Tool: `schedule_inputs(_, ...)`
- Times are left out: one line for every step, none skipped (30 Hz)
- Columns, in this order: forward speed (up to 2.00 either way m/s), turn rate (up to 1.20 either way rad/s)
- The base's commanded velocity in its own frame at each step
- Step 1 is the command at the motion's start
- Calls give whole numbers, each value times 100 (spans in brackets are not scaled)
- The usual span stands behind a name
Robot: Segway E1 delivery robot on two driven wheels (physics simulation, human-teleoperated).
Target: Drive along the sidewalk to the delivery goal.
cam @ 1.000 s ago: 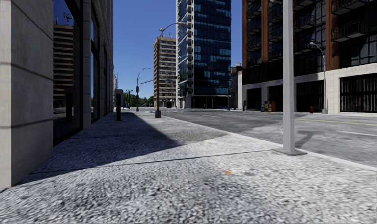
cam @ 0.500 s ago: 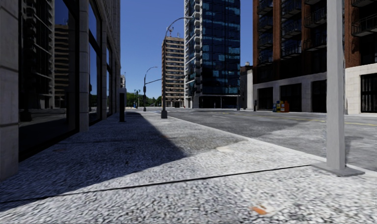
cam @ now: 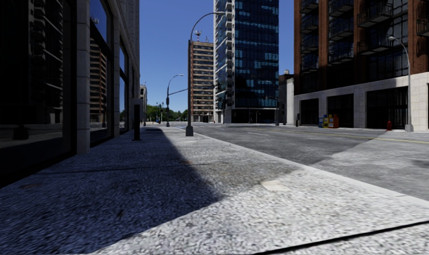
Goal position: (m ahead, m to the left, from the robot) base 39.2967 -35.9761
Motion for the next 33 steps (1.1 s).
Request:
schedule_inputs(163,0)
schedule_inputs(163,0)
schedule_inputs(163,0)
schedule_inputs(163,0)
schedule_inputs(163,0)
schedule_inputs(163,0)
schedule_inputs(163,0)
schedule_inputs(163,0)
schedule_inputs(163,0)
schedule_inputs(163,0)
schedule_inputs(163,0)
schedule_inputs(163,0)
schedule_inputs(163,0)
schedule_inputs(163,0)
schedule_inputs(163,0)
schedule_inputs(163,0)
schedule_inputs(163,11)
schedule_inputs(163,41)
schedule_inputs(163,65)
schedule_inputs(163,65)
schedule_inputs(163,74)
schedule_inputs(163,79)
schedule_inputs(163,76)
schedule_inputs(163,23)
schedule_inputs(163,5)
schedule_inputs(163,0)
schedule_inputs(163,0)
schedule_inputs(163,0)
schedule_inputs(163,0)
schedule_inputs(163,0)
schedule_inputs(163,0)
schedule_inputs(163,0)
schedule_inputs(163,0)
